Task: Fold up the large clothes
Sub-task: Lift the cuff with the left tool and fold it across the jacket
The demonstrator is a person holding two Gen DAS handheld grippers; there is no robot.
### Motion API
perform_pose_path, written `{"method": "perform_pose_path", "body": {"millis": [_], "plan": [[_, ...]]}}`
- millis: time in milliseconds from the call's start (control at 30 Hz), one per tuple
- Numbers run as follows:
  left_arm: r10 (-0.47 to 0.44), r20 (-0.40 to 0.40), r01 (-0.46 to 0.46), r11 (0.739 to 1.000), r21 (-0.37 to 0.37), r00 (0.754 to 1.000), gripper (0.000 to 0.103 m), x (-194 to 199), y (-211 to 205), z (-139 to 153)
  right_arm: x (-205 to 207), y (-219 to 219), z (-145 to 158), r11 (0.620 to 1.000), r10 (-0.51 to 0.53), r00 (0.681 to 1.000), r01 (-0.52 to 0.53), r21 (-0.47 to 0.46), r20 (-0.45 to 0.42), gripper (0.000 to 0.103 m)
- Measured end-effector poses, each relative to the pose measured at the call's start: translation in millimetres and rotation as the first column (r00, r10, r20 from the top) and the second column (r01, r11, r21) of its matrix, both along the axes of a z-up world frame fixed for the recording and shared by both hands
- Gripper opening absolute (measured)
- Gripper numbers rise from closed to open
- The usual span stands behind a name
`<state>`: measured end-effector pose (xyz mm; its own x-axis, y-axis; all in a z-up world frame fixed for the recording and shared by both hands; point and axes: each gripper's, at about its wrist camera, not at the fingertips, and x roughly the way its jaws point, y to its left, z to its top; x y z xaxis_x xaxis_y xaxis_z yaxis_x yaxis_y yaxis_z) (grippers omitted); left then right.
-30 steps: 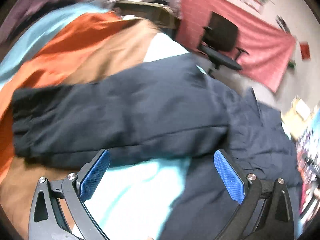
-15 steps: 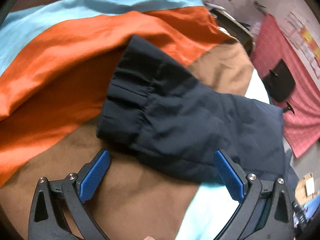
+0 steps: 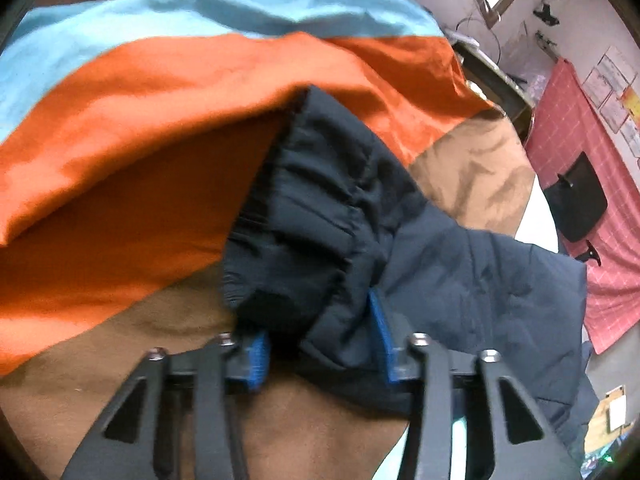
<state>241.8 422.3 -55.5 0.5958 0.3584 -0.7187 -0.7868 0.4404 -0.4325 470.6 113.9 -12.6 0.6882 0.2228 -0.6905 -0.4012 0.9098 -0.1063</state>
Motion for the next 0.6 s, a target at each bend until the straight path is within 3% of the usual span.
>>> {"method": "perform_pose_path", "body": {"millis": [100, 233, 333, 467, 600], "plan": [[-0.023, 0.014, 0.023, 0.998, 0.052, 1.000, 0.020, 1.2, -5.9, 17.4, -1.0, -0.3, -1.9, 1.000, 0.000, 1.000, -0.001, 0.006, 0.008, 0.103], [-0.063, 0.075, 0.051, 0.988, 0.149, 0.995, 0.017, 4.9, -22.1, 56.6, -2.3, -1.0, -2.1, 1.000, 0.003, 1.000, -0.003, 0.014, 0.014, 0.103], [-0.127, 0.149, 0.088, 0.966, 0.242, 0.981, 0.016, 3.7, -42.7, 100.2, -5.5, -13.9, 10.9, 0.996, 0.013, 1.000, -0.012, 0.088, -0.004, 0.103], [-0.253, 0.216, 0.155, 0.908, 0.390, 0.943, 0.015, 6.5, -82.3, 161.3, -25.5, -50.7, 48.9, 0.967, -0.049, 0.999, 0.043, 0.251, 0.018, 0.103], [-0.426, 0.256, 0.254, 0.823, 0.509, 0.868, 0.015, 18.3, -135.9, 214.2, -33.0, -86.9, 79.6, 0.939, -0.069, 0.997, 0.059, 0.338, 0.018, 0.103]]}}
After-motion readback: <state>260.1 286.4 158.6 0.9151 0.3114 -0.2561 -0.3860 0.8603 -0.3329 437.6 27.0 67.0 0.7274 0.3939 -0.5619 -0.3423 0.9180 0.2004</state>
